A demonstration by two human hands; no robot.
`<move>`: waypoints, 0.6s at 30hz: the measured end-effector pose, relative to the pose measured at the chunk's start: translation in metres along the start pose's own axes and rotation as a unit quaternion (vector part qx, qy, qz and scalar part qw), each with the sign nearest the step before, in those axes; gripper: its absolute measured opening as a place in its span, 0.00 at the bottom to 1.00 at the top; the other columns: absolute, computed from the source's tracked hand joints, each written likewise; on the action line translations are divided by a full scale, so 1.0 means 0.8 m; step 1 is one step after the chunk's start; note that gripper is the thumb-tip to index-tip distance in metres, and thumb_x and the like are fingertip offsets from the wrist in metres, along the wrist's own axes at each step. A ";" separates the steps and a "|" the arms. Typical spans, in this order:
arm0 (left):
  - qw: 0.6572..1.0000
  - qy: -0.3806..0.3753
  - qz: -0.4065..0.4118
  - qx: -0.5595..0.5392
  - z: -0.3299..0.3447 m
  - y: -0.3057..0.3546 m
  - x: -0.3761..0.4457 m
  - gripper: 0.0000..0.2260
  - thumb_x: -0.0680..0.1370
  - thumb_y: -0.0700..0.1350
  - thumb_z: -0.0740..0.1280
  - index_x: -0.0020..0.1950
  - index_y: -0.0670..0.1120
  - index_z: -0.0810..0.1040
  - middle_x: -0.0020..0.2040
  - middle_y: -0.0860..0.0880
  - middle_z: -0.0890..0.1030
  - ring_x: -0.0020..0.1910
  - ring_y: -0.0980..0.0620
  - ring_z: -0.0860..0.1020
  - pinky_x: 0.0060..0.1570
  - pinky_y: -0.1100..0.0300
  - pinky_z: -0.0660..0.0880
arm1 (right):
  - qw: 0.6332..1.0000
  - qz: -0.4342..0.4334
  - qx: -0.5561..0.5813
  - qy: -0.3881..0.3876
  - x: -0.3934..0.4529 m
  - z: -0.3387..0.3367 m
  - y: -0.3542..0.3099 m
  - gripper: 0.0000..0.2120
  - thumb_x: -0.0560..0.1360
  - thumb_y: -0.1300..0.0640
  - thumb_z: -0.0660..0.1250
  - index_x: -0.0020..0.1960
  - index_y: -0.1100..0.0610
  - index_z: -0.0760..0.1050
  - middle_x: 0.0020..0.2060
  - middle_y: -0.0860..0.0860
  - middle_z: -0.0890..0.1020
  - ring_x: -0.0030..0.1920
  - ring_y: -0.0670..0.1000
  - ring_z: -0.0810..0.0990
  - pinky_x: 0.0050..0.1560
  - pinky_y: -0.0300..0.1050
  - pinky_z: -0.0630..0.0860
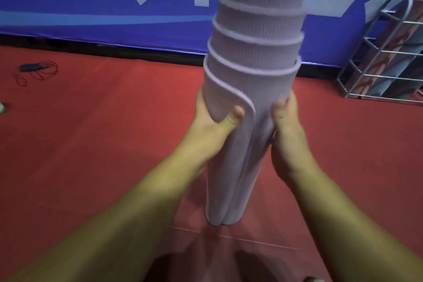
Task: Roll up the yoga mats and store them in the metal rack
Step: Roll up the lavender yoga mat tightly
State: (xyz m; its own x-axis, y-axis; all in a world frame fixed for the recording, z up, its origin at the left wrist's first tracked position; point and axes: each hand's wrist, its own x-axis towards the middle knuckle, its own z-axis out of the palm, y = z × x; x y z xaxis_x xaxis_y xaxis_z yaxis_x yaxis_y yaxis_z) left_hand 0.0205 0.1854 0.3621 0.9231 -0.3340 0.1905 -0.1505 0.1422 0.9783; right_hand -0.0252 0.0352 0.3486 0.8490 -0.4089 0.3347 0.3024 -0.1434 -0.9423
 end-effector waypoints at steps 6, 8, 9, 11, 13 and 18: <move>1.000 0.007 -0.010 0.020 -0.004 -0.009 -0.012 0.65 0.53 0.75 0.77 0.80 0.47 0.55 0.72 0.52 0.73 0.70 0.56 0.74 0.73 0.50 0.69 | 1.000 0.026 -0.016 0.003 -0.016 0.014 0.013 0.46 0.69 0.28 0.66 0.78 0.49 0.56 0.73 0.48 0.71 0.71 0.47 0.73 0.74 0.56 0.68; 1.000 -0.004 0.016 0.020 -0.009 -0.005 -0.008 0.63 0.56 0.74 0.76 0.80 0.46 0.54 0.75 0.50 0.71 0.72 0.55 0.72 0.72 0.55 0.69 | 0.999 0.032 0.023 0.032 -0.009 0.011 0.010 0.35 0.72 0.28 0.62 0.74 0.42 0.62 0.71 0.43 0.74 0.70 0.45 0.74 0.73 0.57 0.68; 0.999 -0.017 0.023 0.019 -0.012 -0.004 -0.009 0.63 0.57 0.74 0.76 0.81 0.46 0.53 0.76 0.49 0.69 0.73 0.55 0.71 0.72 0.55 0.69 | 0.998 0.046 0.040 0.033 -0.009 0.011 0.007 0.30 0.73 0.29 0.59 0.72 0.39 0.64 0.70 0.41 0.74 0.70 0.44 0.74 0.73 0.59 0.68; 0.999 -0.019 0.013 0.032 -0.012 -0.013 -0.015 0.65 0.56 0.74 0.76 0.82 0.48 0.51 0.77 0.50 0.68 0.73 0.56 0.70 0.73 0.54 0.69 | 0.996 0.070 0.044 0.025 -0.015 0.013 0.011 0.29 0.72 0.31 0.57 0.71 0.39 0.64 0.71 0.40 0.73 0.70 0.44 0.73 0.73 0.62 0.67; 0.999 -0.001 0.002 0.048 -0.009 -0.018 -0.019 0.65 0.54 0.75 0.76 0.81 0.49 0.50 0.76 0.52 0.68 0.72 0.59 0.71 0.71 0.58 0.70 | 0.994 0.093 0.046 0.029 -0.019 0.021 0.013 0.35 0.71 0.30 0.57 0.74 0.44 0.65 0.71 0.44 0.73 0.69 0.48 0.73 0.74 0.63 0.65; 1.000 0.020 0.014 0.015 -0.022 -0.012 -0.006 0.62 0.52 0.76 0.75 0.79 0.49 0.59 0.71 0.57 0.74 0.69 0.60 0.74 0.70 0.57 0.72 | 0.997 0.067 0.010 0.021 -0.011 0.026 0.006 0.28 0.78 0.32 0.54 0.72 0.46 0.66 0.63 0.31 0.76 0.64 0.35 0.74 0.70 0.49 0.69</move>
State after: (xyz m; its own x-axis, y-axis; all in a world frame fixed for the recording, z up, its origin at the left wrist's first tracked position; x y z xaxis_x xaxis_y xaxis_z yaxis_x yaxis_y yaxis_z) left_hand 0.0236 0.2019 0.3503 0.9321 -0.2923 0.2140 -0.1854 0.1229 0.9750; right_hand -0.0220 0.0571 0.3410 0.8636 -0.4610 0.2041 0.1953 -0.0673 -0.9784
